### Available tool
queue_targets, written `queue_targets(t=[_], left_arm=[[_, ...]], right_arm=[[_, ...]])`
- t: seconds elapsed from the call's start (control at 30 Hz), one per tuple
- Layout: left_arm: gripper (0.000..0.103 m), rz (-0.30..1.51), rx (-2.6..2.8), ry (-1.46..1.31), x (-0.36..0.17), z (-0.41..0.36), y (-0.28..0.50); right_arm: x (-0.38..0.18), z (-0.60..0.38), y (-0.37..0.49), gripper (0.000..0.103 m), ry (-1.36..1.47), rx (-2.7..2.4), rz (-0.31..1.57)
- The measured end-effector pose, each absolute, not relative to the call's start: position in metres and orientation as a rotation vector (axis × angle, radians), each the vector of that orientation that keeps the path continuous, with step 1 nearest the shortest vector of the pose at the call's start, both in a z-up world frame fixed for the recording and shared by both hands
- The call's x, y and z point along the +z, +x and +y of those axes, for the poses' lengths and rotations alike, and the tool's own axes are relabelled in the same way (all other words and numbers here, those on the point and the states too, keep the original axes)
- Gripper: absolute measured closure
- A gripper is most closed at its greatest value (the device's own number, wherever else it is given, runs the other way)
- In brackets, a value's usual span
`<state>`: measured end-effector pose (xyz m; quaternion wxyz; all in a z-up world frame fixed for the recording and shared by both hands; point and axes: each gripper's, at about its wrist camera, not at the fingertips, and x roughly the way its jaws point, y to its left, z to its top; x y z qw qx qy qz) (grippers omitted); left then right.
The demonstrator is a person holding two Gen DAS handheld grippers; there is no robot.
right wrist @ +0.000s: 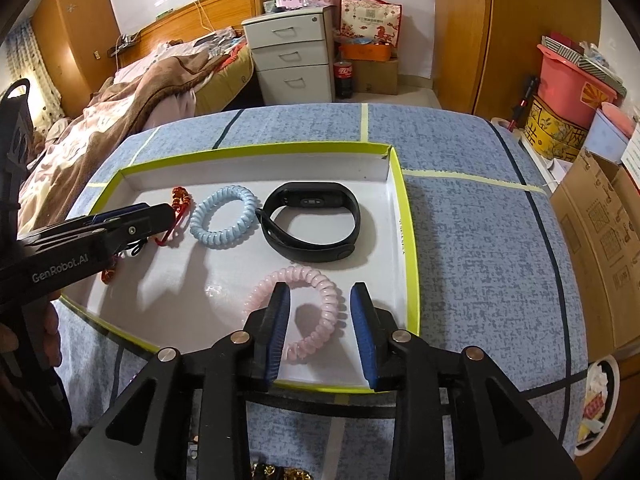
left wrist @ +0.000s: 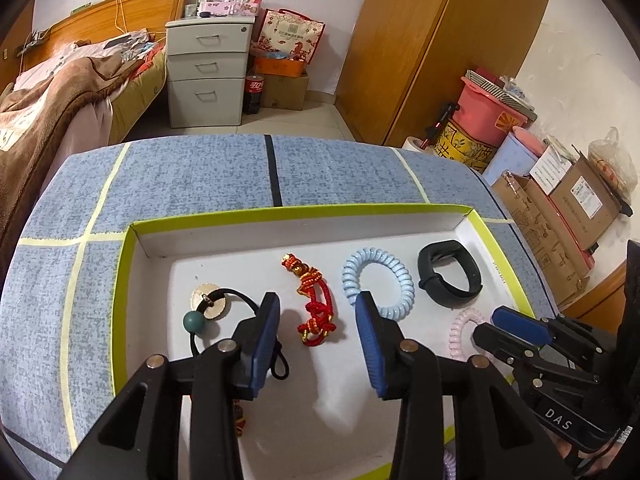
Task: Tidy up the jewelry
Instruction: 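Open the left gripper to release the red charm while the right releases the pink coil, then withdraw both grippers from the box toward the remaining jewelry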
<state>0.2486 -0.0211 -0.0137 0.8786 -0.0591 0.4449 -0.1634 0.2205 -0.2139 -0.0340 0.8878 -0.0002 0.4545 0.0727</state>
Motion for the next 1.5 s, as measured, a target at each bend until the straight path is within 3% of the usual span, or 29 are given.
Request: queue_targets(t=[0.73, 0.93, 1.5], left_arm=[[0.052, 0.816, -0.329, -0.145, 0.026, 0.004, 0.159], [0.051, 0.806, -0.325, -0.158, 0.024, 0.009, 0.132], [0.050, 0.825, -0.274, -0.206, 0.000, 0.036, 0.076]], right_arm=[[-0.009, -0.223, 0.161, 0.067, 0.051, 0.177, 0.848], [-0.011, -0.229, 0.140, 0.057, 0.063, 0.192, 0.837], [-0.034, -0.228, 0.115, 0.057, 0.026, 0.268, 0.869]])
